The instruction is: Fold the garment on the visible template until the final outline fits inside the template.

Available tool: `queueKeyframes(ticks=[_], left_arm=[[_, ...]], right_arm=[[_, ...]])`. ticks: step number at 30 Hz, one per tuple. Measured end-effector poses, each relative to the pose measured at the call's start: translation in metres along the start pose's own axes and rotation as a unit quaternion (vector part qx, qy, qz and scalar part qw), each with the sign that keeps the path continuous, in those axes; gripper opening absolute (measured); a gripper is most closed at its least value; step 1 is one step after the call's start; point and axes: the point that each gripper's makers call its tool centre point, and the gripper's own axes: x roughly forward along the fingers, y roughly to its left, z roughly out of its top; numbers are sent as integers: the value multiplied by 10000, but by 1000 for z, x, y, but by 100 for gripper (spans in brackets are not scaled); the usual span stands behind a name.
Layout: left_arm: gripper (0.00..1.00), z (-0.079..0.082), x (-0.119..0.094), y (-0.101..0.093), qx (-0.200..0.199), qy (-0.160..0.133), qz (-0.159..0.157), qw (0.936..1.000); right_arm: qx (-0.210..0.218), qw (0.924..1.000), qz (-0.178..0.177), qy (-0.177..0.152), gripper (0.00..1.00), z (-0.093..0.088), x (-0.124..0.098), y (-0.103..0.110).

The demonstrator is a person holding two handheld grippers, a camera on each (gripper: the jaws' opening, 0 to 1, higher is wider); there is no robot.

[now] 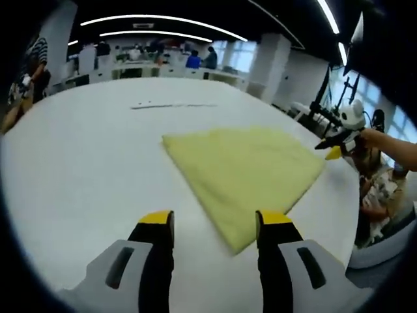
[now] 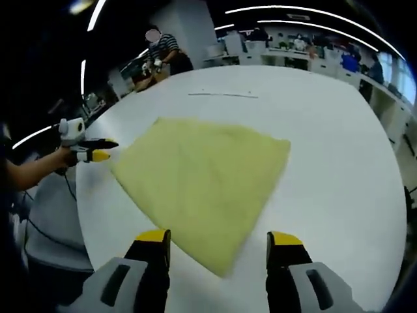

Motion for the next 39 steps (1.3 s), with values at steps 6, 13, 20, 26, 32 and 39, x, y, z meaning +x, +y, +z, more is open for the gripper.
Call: queueKeyframes(ticks=[6, 13, 20, 26, 32, 39], left_arm=[[36, -11, 0, -3, -63, 119, -95, 9999], [26, -22, 4, -7, -250, 269, -152, 9992], [13, -26, 4, -12, -282, 332, -239, 9988], [1, -24, 2, -14, -227, 280, -298, 9989], [0, -20, -1, -14, -315, 181, -239, 9991], [0, -19, -7, -17, -309, 181, -211, 9991]], right_arm=[[139, 9999, 24, 35, 45, -12, -1, 4], [330, 9994, 46, 4, 27, -22, 0, 7], [430, 9990, -70, -129, 8, -28, -2, -3], [412, 9987, -115, -270, 0, -29, -3, -4], [367, 9989, -92, -290, 0, -29, -5, -3], [285, 9992, -42, -267, 0, -32, -7, -1]])
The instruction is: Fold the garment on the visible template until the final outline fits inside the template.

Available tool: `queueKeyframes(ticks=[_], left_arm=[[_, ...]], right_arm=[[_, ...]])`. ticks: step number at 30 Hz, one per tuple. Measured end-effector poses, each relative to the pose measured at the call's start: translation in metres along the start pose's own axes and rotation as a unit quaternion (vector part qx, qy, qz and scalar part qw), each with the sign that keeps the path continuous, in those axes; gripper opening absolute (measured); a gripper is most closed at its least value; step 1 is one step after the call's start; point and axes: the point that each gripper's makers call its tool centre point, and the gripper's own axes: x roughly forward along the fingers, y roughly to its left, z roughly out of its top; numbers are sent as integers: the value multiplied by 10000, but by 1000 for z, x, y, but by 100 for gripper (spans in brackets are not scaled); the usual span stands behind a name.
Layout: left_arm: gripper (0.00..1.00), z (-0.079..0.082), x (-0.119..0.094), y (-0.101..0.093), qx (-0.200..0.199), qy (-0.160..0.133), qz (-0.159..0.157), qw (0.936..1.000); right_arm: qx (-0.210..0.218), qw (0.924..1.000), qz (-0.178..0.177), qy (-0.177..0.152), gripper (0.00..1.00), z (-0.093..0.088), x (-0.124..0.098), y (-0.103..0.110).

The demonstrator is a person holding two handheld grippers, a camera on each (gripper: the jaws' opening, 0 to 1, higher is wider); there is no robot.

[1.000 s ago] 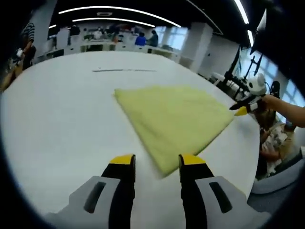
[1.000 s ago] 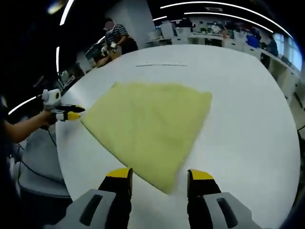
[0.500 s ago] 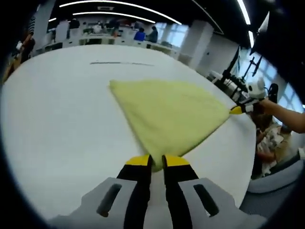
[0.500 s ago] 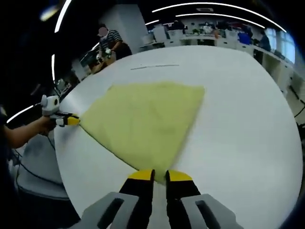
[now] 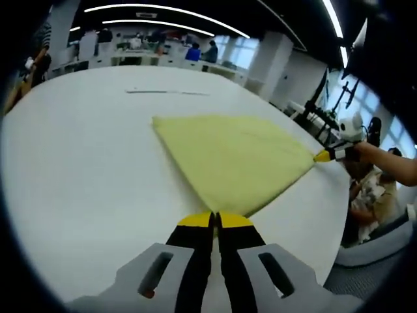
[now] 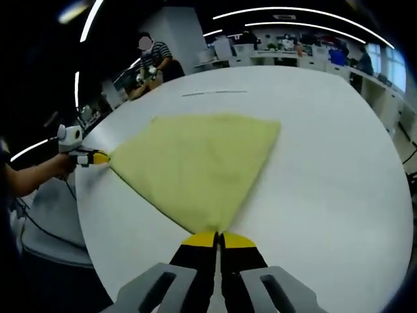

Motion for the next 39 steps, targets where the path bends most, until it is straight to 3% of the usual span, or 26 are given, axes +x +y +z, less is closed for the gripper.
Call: queueKeyframes(ticks=[22, 30, 39], left_arm=[[0, -25, -31, -21, 283, 228, 68, 9993], [1, -27, -34, -20, 273, 144, 168, 9994], [23, -12, -40, -18, 189, -176, 232, 9994]], right_arm=[[0, 9999, 93, -85, 0, -18, -16, 16], [9, 9998, 58, -163, 0, -16, -17, 20], [-90, 9992, 94, -380, 31, -3, -21, 33]])
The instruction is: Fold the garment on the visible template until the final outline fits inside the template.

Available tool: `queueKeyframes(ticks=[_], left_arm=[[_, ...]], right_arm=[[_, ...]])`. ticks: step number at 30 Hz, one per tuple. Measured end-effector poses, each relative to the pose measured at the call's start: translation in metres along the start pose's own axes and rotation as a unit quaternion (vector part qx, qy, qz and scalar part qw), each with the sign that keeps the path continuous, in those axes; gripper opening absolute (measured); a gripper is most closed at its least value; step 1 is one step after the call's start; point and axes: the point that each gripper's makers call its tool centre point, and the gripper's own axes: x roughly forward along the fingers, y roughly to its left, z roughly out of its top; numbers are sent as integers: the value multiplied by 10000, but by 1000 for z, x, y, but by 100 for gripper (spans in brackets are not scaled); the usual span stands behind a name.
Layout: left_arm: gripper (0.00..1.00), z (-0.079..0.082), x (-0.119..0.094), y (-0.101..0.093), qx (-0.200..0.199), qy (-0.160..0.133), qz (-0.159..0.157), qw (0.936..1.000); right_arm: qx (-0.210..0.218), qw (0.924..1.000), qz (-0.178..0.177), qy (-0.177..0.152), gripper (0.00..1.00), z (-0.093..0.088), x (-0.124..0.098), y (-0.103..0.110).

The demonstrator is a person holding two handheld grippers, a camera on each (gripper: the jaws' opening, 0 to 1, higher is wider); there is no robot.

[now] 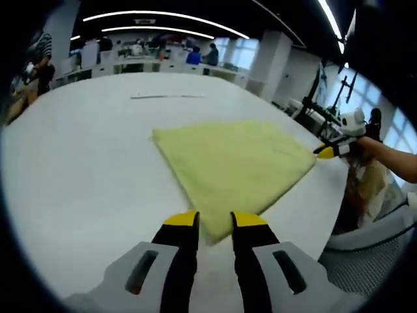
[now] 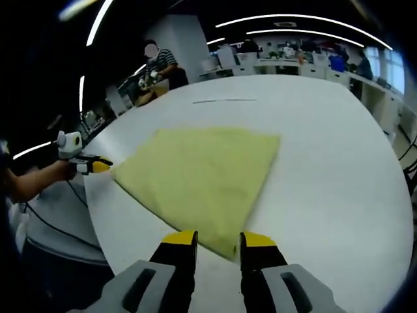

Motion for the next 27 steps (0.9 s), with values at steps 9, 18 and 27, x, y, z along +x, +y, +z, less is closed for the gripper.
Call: queueKeyframes(ticks=[9, 18, 27], left_arm=[[50, 24, -10, -9, 31, -334, 19, 9994], [71, 42, -20, -19, 98, -592, -32, 9982], [84, 46, -26, -21, 248, -651, -14, 9976]], right_arm=[[-452, 9984, 156, -294, 67, 29, -12, 26], [-658, 9966, 299, -394, 89, 39, -26, 48], [-709, 9952, 304, -600, 99, 43, -39, 59]])
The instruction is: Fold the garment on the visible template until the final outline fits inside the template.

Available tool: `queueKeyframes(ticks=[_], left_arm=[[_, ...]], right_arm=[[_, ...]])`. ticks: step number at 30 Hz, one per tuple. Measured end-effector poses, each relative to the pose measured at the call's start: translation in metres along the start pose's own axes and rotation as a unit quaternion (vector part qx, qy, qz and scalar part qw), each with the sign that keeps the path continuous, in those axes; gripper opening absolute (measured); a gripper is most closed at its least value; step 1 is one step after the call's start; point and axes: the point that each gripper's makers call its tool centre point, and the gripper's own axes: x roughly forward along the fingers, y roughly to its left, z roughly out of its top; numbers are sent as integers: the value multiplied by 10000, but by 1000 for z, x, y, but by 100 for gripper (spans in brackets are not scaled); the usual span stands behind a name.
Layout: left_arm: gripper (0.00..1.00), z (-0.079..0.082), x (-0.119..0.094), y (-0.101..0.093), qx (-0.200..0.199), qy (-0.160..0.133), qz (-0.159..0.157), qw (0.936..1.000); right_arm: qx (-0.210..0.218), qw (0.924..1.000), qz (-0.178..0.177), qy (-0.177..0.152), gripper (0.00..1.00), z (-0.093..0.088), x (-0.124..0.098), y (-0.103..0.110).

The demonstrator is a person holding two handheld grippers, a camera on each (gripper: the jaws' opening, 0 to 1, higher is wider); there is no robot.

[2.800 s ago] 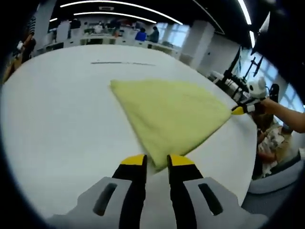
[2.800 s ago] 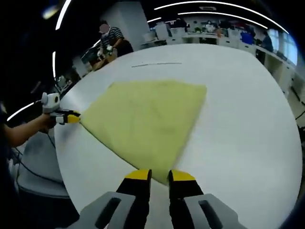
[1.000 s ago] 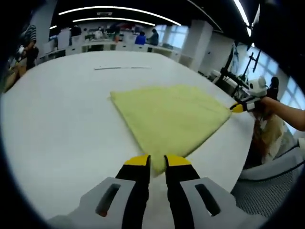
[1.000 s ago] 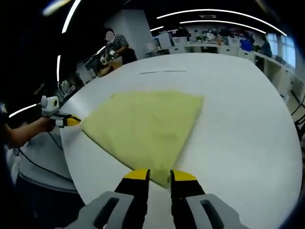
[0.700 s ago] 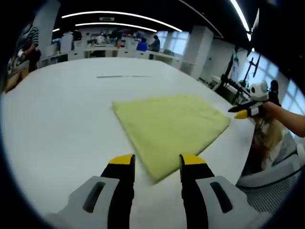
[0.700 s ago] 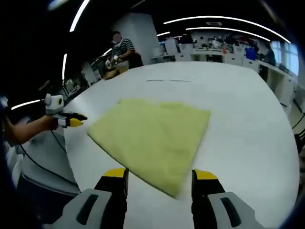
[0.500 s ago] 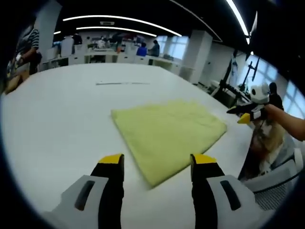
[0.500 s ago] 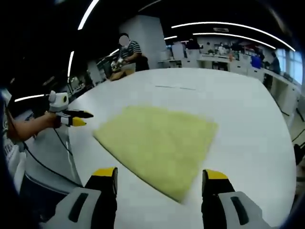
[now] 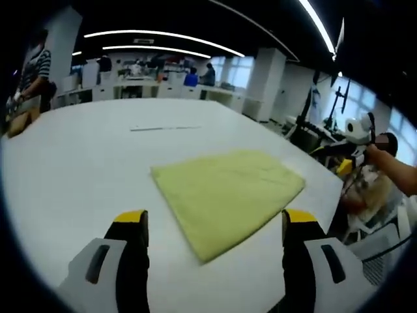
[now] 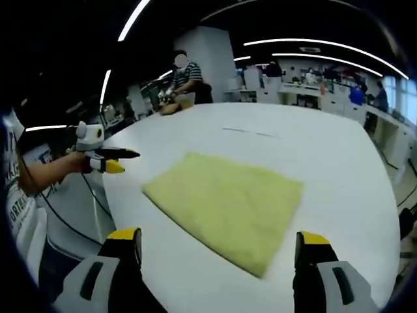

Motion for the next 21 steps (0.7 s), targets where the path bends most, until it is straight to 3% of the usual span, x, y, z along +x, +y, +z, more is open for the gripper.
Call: queueKeyframes(ticks=[12, 21], left_arm=[[98, -7, -9, -9, 120, 19, -43, 9999], [99, -8, -12, -10, 182, 38, -39, 9998]], right_arm=[[125, 9994, -149, -280, 99, -5, -10, 2], [26, 9994, -238, -266, 99, -7, -10, 4]])
